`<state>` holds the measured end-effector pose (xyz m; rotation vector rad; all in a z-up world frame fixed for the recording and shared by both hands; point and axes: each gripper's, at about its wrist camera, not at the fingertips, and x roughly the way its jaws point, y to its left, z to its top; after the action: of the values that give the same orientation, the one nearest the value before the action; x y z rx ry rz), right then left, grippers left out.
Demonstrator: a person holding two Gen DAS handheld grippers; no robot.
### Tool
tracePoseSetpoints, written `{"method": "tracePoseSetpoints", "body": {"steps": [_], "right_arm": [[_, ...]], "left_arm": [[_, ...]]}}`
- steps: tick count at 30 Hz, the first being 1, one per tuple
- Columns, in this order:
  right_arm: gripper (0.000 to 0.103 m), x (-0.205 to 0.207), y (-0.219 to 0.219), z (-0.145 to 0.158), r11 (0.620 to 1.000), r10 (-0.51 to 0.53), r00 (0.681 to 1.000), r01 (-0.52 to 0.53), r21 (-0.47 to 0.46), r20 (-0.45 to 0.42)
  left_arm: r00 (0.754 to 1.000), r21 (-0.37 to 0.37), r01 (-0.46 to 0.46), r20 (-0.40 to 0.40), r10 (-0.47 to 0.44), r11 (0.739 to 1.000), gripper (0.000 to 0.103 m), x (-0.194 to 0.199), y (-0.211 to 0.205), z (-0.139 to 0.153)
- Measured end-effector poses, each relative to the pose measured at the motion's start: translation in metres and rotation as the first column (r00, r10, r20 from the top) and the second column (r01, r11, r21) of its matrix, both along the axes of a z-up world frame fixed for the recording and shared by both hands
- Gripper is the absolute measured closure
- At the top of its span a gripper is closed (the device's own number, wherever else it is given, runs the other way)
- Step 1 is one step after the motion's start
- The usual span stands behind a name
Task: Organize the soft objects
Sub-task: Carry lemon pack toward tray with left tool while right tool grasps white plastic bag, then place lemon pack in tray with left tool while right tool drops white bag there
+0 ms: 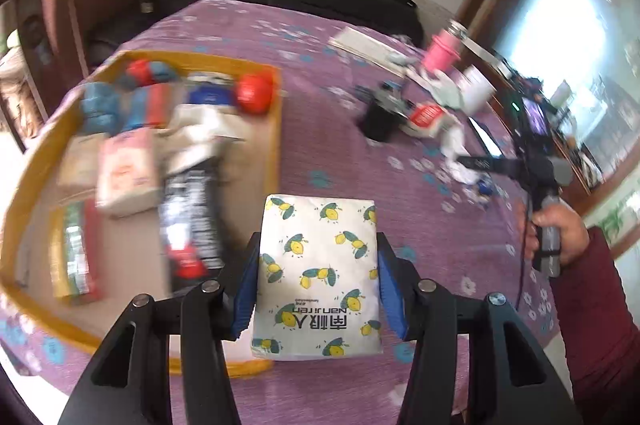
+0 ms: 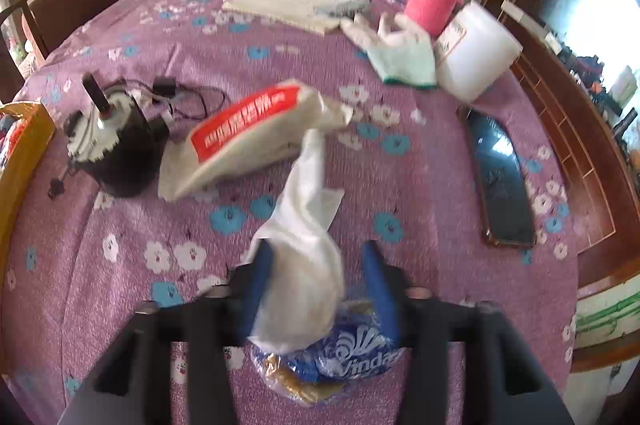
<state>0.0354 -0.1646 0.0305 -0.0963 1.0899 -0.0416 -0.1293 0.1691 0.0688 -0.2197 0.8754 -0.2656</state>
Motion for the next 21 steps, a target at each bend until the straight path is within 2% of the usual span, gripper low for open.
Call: {"method": "tracePoseSetpoints", "body": {"steps": [3, 6, 11, 15, 21], "right_arm": [[0.087, -0.006, -0.008, 0.008, 0.999, -0.03, 0.999, 0.029, 0.019, 0.019], [0.089, -0.019, -0.017, 0.03, 0.995, -0.06, 0.996, 0.054, 0.087, 0.072], [0.089, -0.043, -0.016, 0.073, 0.987, -0.066, 0.984, 0.04, 0.159, 0.164], [0.088, -0.066, 0.011, 0.101, 0.976, -0.015, 0.976, -0.033, 0.214, 0.216], [0.088, -0.089, 0.079, 0.114, 0.944, 0.13, 0.966, -0.19, 0.27, 0.226]], "left_arm": [[0.997, -0.027, -0.073, 0.011, 0.073, 0.997, 0.052, -0.007, 0.034, 0.006], [0.989, -0.042, -0.144, 0.026, 0.146, 0.989, 0.052, -0.014, 0.065, 0.013], [0.96, -0.052, -0.275, 0.035, 0.277, 0.96, 0.051, -0.025, 0.118, 0.018], [0.936, -0.049, -0.348, 0.026, 0.35, 0.936, 0.051, -0.031, 0.148, 0.014], [0.921, -0.057, -0.388, 0.003, 0.389, 0.92, 0.051, -0.037, 0.172, 0.002]]}}
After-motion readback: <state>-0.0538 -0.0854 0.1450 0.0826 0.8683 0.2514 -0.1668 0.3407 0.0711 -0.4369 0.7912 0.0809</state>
